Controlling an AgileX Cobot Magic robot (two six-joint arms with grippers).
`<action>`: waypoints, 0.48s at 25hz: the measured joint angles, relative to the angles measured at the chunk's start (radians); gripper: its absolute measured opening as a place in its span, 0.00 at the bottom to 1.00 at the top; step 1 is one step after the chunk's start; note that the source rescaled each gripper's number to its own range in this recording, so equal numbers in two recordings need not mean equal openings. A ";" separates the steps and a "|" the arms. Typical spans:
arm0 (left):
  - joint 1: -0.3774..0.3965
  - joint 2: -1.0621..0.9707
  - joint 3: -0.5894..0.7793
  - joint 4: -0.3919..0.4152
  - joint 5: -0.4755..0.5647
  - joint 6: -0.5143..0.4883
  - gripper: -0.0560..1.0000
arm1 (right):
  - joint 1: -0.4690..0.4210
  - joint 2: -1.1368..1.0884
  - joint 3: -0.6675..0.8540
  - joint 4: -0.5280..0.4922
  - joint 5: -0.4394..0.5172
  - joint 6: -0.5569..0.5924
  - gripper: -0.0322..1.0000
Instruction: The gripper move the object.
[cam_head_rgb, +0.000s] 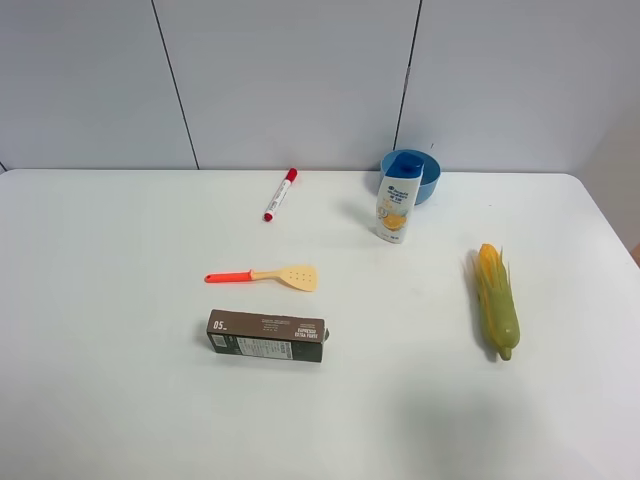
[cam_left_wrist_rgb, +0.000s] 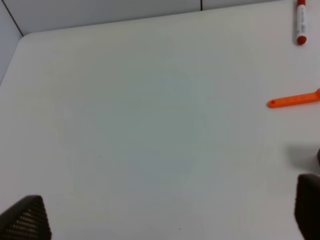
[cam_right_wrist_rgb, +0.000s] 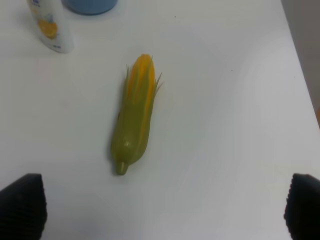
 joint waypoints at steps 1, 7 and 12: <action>0.000 0.000 0.000 0.000 0.000 0.000 1.00 | 0.001 0.000 0.000 0.000 -0.001 0.008 1.00; 0.000 0.000 0.000 0.000 0.000 0.000 1.00 | 0.001 -0.035 0.103 -0.013 -0.024 0.020 1.00; 0.000 0.000 0.000 0.000 0.000 0.000 1.00 | 0.001 -0.065 0.124 -0.023 -0.045 0.042 1.00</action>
